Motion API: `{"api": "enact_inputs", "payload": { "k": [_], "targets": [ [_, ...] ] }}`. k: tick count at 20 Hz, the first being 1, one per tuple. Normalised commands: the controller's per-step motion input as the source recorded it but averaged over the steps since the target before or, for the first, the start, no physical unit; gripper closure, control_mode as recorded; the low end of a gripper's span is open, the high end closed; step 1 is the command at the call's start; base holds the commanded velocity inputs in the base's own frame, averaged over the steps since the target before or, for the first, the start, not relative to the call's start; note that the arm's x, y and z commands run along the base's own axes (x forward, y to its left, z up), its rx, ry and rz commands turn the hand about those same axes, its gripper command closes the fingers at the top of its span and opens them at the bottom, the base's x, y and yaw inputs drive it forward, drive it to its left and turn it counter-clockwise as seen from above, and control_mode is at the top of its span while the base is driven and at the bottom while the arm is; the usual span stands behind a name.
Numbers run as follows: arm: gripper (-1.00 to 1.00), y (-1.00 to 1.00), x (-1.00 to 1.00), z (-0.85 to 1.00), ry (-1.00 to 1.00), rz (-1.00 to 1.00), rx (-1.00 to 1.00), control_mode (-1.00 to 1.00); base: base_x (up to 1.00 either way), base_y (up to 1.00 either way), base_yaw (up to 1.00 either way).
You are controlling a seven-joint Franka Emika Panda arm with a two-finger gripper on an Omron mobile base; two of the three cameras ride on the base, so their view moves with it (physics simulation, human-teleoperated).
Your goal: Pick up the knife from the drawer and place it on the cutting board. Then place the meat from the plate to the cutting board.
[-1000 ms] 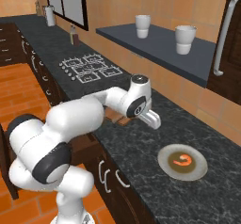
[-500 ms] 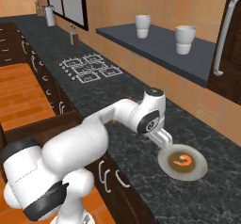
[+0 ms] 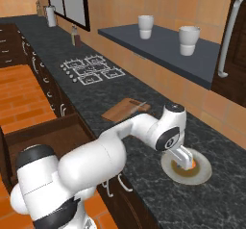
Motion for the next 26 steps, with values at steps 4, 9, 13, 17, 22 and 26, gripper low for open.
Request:
{"api": "enact_inputs", "payload": {
  "k": [4,9,13,17,22,26],
  "targets": [
    [-1.00,-0.65,0.00,-0.21,0.07,-0.06,0.03,-1.00,0.00,0.00,0.00],
    [-1.00,-0.38,0.15,-0.17,0.00,-0.01,0.06,-1.00,0.00,0.00,0.00],
    [-1.00,-0.21,0.24,-0.32,0.00,0.00,0.11,-1.00,0.00,0.00,0.00],
    [-1.00,-0.04,0.25,-0.26,0.00,0.00,0.10,-1.00,0.00,0.00,0.00],
    [-1.00,-0.01,0.28,0.00,0.00,0.00,0.06,-1.00,0.00,0.00,0.00],
    [-1.00,-0.06,0.35,-0.09,0.01,0.00,0.00,-1.00,0.00,0.00,0.00]
  ]
}}
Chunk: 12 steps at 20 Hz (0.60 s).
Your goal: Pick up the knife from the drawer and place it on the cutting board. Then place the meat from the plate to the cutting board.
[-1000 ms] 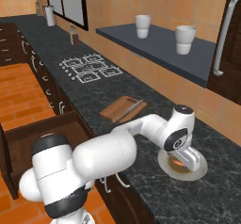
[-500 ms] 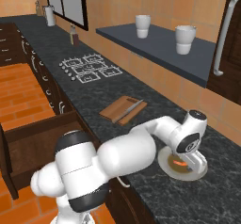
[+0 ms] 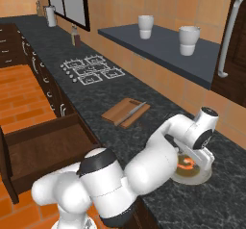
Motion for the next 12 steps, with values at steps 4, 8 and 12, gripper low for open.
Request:
{"api": "enact_inputs", "payload": {
  "k": [4,8,12],
  "targets": [
    [-1.00,-0.11,0.27,-0.40,0.00,-0.02,0.00,-1.00,0.00,0.00,0.00],
    [-1.00,-0.04,0.24,-0.52,0.00,-0.03,0.00,-1.00,0.00,0.00,0.00],
    [-1.00,-0.20,0.14,-0.41,0.02,-0.06,0.00,-1.00,0.00,0.00,0.00]
  ]
}}
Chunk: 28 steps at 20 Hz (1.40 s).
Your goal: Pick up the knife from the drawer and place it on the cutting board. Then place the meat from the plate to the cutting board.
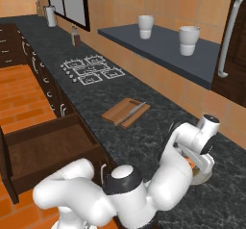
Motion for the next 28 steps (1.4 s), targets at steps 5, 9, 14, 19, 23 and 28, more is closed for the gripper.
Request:
{"api": "enact_inputs", "payload": {
  "k": [5,9,14,19,23,28],
  "targets": [
    [-1.00,-0.11,0.22,-0.30,0.11,-0.04,0.00,-1.00,0.00,0.00,0.00],
    [-1.00,-0.01,0.21,-0.36,0.17,-0.05,0.00,-1.00,0.00,0.00,0.00],
    [-1.00,0.00,0.03,-0.38,0.05,-0.02,0.00,-1.00,0.00,0.00,0.00],
    [-1.00,0.00,0.00,-0.36,-0.01,0.00,0.00,-1.00,0.00,0.00,0.00],
    [1.00,0.00,-0.03,-0.30,-0.05,0.00,0.00,-1.00,0.00,0.00,0.00],
    [1.00,0.04,-0.09,-0.02,-0.08,-0.02,0.00,-1.00,0.00,0.00,0.00]
  ]
}}
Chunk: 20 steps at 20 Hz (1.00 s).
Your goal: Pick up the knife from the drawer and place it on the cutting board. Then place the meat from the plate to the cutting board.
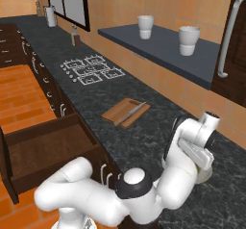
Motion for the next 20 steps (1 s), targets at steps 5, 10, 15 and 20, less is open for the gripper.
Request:
{"api": "enact_inputs", "payload": {
  "k": [5,10,15,20],
  "targets": [
    [1.00,0.49,-0.16,0.17,-0.02,-0.03,-0.04,-1.00,0.00,0.00,0.00],
    [1.00,0.92,-0.03,0.36,-0.04,-0.02,-0.15,-1.00,0.00,0.00,0.00],
    [1.00,0.87,0.00,0.52,-0.12,-0.01,-0.16,-1.00,0.00,0.00,0.00],
    [1.00,0.96,0.02,0.52,-0.07,0.00,-0.11,-1.00,0.00,0.00,0.00]
  ]
}}
